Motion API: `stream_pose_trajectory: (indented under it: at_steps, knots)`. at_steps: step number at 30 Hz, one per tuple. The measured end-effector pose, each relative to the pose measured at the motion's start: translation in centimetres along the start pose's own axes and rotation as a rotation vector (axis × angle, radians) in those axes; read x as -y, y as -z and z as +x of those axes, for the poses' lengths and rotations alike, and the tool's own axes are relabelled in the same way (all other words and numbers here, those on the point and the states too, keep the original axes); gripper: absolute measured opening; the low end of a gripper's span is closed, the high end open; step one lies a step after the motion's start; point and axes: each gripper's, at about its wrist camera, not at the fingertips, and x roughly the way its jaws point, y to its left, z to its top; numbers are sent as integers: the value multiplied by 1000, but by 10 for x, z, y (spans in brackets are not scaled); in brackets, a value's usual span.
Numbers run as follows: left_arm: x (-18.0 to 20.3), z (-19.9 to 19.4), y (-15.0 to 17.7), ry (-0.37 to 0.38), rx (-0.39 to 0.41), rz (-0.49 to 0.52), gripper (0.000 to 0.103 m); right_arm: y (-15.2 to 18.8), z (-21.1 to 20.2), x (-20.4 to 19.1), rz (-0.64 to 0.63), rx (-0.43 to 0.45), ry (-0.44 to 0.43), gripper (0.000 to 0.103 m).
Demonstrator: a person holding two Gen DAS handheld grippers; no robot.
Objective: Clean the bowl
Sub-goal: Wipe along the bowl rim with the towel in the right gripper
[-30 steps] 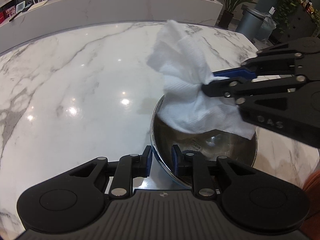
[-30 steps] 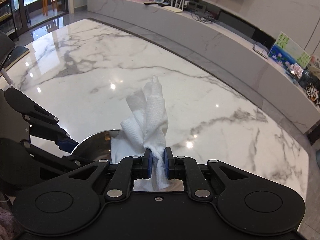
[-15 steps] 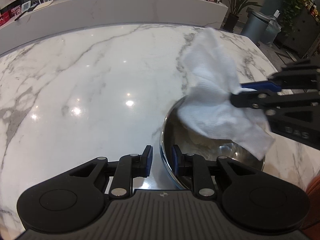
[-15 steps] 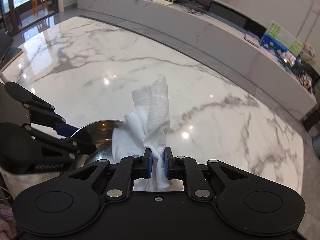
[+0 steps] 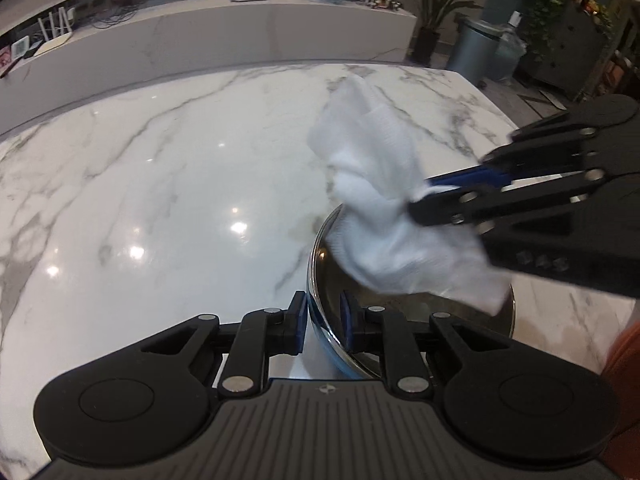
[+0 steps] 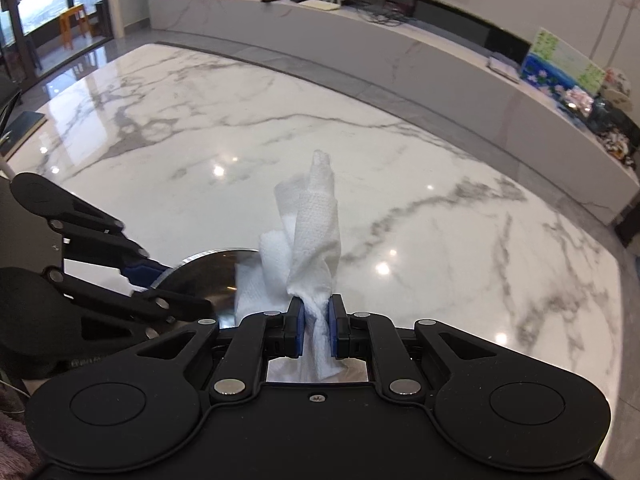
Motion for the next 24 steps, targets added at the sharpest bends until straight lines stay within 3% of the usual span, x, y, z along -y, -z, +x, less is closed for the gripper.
stream_pose_trajectory:
  at_steps: [8, 16, 24]
  knots:
    - [2, 7, -1, -2, -8, 24, 16, -10, 0, -20, -57, 28, -68, 9]
    - [1, 5, 2, -19, -25, -23, 16, -7, -3, 1, 26, 12, 24, 9]
    - [-2, 3, 2, -44, -19, -69, 16, 21, -37, 18, 140, 25, 46, 9]
